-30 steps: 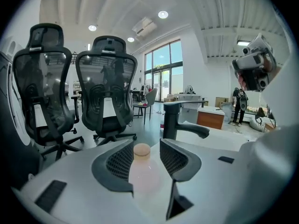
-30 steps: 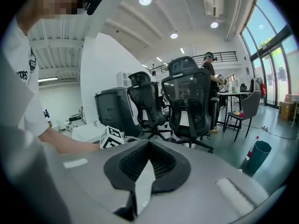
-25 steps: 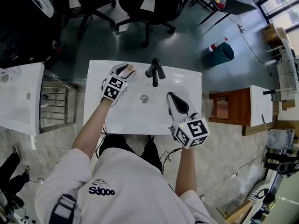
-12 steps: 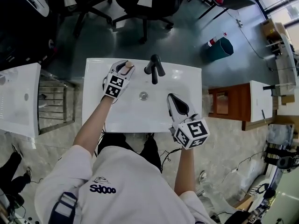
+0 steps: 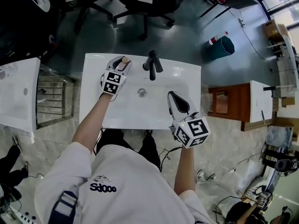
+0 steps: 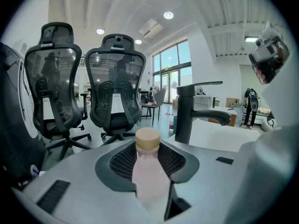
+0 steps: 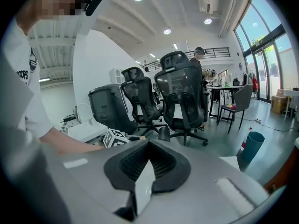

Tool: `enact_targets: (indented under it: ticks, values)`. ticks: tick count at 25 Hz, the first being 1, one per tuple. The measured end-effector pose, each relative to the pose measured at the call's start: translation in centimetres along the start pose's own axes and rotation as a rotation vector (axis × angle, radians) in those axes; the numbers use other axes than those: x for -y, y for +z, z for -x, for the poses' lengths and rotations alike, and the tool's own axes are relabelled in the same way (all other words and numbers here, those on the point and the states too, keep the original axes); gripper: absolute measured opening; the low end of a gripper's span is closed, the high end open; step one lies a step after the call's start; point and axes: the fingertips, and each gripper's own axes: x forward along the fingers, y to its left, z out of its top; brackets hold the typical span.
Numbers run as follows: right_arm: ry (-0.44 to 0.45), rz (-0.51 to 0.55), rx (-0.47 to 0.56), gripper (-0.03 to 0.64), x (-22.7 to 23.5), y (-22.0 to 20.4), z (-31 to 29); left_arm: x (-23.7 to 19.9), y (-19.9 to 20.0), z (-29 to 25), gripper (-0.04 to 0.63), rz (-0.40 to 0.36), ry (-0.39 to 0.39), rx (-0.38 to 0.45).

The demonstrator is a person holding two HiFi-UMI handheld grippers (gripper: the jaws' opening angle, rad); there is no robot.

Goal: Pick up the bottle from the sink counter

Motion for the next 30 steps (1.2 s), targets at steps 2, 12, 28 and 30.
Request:
enact_targets:
  ticks: [2,12,28,30]
  values:
    - [0.006,0.002,0.0,0.009,0.2,0.1,0.2,-0.4,0.2,0.5,0.14,0.009,0.022,0.017]
    - [0.074,0.019,0.005,0.009,1.3,1.8,0.5,-0.7,3.8,5.0,0.14,0.029,0.097,0.058]
    - [0.205,0.133,0.052,0.011,0.9,7.2,-0.4,1.2,12.7,15.6,0.14,0.047,0.175,0.173]
    - [0.217,0.142,0.067,0.01,0.8,8.0,-0.8,1.2,13.6,16.8,0.14,0.05,0.192,0.188]
